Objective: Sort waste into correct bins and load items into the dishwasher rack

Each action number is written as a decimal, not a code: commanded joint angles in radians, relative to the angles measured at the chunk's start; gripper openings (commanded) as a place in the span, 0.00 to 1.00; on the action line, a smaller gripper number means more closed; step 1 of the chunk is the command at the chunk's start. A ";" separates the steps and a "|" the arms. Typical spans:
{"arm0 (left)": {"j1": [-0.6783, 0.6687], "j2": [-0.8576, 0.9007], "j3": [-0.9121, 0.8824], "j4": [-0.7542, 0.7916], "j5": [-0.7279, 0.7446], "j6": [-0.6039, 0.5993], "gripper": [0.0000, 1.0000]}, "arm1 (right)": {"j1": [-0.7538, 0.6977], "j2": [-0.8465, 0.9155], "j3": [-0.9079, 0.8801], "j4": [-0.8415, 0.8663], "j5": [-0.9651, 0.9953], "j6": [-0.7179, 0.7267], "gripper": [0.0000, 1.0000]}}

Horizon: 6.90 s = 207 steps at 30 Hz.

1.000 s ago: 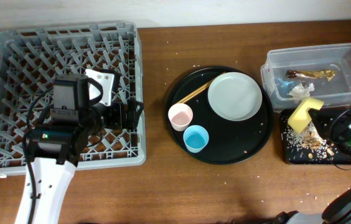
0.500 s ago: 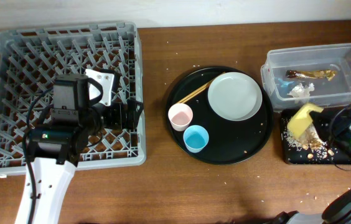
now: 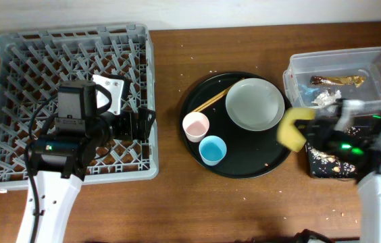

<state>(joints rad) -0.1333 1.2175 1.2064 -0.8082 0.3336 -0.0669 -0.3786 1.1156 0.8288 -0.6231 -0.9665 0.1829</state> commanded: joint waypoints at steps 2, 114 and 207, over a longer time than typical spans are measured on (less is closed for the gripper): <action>-0.003 -0.004 0.016 0.002 0.011 0.015 0.99 | 0.524 -0.050 0.013 -0.033 0.624 -0.026 0.04; 0.097 0.452 0.447 -0.232 1.038 0.200 0.96 | 0.493 0.389 0.482 0.240 -0.401 0.080 0.04; -0.068 0.587 0.378 -0.375 0.182 0.037 0.79 | 0.705 0.744 0.476 0.133 0.506 -0.811 0.77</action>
<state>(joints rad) -0.2008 1.7954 1.5742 -1.1812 0.5182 -0.0208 0.3286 1.8599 1.3025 -0.4927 -0.4442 -0.5858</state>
